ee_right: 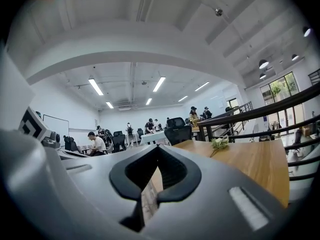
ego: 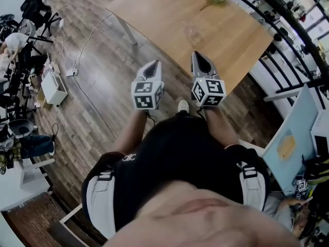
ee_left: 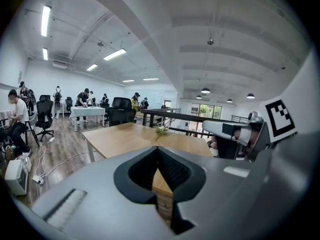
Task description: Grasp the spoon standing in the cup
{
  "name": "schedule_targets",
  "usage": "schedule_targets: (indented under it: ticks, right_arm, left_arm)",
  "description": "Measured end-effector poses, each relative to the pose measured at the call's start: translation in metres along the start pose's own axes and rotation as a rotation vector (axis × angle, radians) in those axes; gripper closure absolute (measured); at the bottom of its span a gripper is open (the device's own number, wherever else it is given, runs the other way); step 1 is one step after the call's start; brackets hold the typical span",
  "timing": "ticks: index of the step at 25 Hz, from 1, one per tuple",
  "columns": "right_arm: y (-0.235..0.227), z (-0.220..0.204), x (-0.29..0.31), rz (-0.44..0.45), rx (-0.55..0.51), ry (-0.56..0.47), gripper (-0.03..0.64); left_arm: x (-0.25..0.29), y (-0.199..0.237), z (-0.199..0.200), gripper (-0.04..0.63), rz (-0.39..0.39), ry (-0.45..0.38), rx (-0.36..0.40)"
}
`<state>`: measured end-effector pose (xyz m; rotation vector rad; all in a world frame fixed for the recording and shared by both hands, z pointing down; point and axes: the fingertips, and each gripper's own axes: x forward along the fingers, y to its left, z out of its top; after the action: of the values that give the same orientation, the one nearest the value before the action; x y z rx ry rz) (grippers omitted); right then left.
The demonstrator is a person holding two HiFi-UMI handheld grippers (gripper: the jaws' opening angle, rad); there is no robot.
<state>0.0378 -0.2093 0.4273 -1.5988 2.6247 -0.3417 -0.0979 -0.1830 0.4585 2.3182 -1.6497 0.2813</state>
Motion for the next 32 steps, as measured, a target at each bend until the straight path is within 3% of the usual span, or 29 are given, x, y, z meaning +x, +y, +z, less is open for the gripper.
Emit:
schedule_targets:
  ticks: [12, 17, 22, 32]
  right_arm:
    - [-0.074, 0.000, 0.091, 0.002, -0.024, 0.088, 0.618]
    - [-0.092, -0.002, 0.130, 0.025, -0.041, 0.129, 0.617]
    - [-0.112, -0.019, 0.158, 0.018, -0.064, 0.193, 0.617]
    - [-0.111, -0.070, 0.211, -0.020, -0.139, 0.318, 0.617]
  left_arm:
    - [0.103, 0.019, 0.009, 0.584, 0.033, 0.088, -0.006]
    - [0.140, 0.030, 0.021, 0.584, 0.048, 0.085, -0.032]
    - [0.155, 0.034, 0.009, 0.584, 0.058, 0.124, -0.047]
    - [0.179, 0.085, 0.020, 0.584, 0.061, 0.137, -0.055]
